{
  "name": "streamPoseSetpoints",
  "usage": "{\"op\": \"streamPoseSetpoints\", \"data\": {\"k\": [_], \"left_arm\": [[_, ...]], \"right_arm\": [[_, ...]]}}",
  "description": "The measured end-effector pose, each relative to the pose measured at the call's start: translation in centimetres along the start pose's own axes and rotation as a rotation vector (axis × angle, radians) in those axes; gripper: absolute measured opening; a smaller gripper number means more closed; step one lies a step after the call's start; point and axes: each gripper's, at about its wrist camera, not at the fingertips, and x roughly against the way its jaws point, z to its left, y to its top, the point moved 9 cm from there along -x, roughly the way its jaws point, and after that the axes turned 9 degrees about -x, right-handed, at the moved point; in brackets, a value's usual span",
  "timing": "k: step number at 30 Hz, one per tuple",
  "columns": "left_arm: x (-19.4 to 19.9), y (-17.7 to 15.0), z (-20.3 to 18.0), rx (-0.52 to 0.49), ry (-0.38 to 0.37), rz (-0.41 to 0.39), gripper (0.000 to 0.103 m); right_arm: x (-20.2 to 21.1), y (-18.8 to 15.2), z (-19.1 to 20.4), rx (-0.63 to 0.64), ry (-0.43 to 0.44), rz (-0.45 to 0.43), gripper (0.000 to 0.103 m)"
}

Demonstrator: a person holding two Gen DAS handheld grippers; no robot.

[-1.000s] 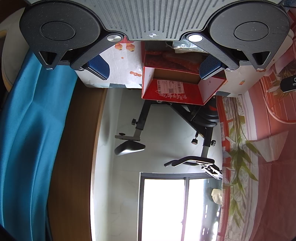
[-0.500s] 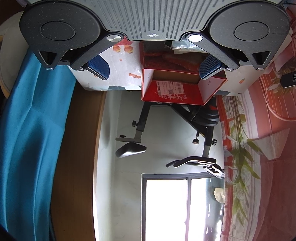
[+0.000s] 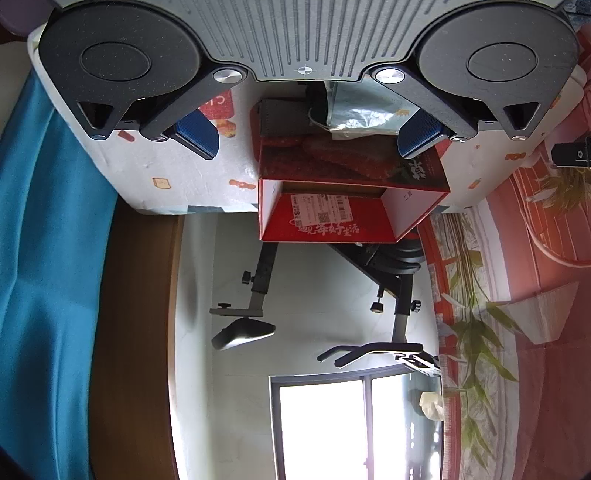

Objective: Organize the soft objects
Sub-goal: 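Lower the left gripper onto the blue cotton-pad bag and close on it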

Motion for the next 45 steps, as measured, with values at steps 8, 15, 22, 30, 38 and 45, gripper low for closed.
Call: {"op": "streamPoseSetpoints", "data": {"k": [8,15,22,30,38,45], "left_arm": [[-3.7,-3.3,-0.1,0.023,-0.041,0.087,0.103],[-5.4,-4.6,-0.8,0.04,-0.083,0.153,0.103],[-5.9,-5.0,-1.5,0.003,-0.084,0.146,0.103],[-6.8,-5.7,-2.3,-0.046,-0.093,0.128,0.085],[-8.3,-6.3,-2.4,0.029,-0.167,0.118,0.083],[-8.9,-6.5,-3.9,0.009,-0.226,0.098,0.078]], "right_arm": [[-2.8,-3.6,-0.2,0.044,0.011,-0.045,0.103],[-4.6,-6.5,0.8,0.096,0.069,0.053,0.103],[-5.5,-8.0,0.6,0.072,0.095,0.124,0.103],[-6.9,-9.8,0.5,0.069,0.127,0.171,0.102],[-8.7,-11.5,2.5,0.172,0.167,0.195,0.087],[-8.9,-13.1,3.5,0.208,0.226,0.227,0.085]]}}
